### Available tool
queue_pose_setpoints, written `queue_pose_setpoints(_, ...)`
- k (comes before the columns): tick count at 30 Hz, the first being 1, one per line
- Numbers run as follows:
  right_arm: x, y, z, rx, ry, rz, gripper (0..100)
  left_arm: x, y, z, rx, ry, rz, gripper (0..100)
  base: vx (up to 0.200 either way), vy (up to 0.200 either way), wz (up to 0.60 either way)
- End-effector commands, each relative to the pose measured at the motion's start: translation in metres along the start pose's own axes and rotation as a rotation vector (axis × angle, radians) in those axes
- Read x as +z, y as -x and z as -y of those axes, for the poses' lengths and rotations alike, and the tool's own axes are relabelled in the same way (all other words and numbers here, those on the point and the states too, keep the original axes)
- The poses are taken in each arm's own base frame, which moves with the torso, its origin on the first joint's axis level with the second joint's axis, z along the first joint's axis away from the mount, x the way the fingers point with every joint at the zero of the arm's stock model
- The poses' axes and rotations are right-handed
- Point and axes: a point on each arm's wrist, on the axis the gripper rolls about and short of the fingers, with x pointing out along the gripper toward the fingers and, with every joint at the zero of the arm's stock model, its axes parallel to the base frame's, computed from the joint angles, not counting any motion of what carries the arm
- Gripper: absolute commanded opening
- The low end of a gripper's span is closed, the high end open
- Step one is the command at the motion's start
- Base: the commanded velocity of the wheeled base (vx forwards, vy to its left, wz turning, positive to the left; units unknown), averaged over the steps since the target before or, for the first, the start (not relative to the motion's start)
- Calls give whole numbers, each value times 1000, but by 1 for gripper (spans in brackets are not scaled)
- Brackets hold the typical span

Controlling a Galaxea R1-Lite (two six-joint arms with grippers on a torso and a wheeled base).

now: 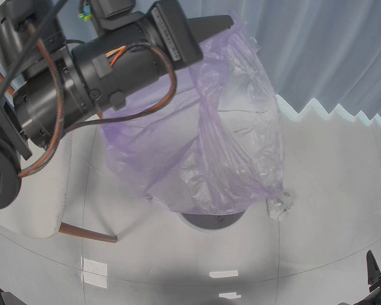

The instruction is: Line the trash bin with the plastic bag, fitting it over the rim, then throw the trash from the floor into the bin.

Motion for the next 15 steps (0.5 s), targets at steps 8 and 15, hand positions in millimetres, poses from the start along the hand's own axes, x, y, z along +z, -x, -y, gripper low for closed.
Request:
queue_pose_setpoints(8, -5, 0, 0, 1, 0, -2, 100, -38, -15, -13, 67, 74, -101, 0, 0, 0, 0)
queue_pose_setpoints(15, -5, 0, 0, 1, 0, -2, 100, -51, -3, -23, 189, 82, -153, 0, 0, 0, 0)
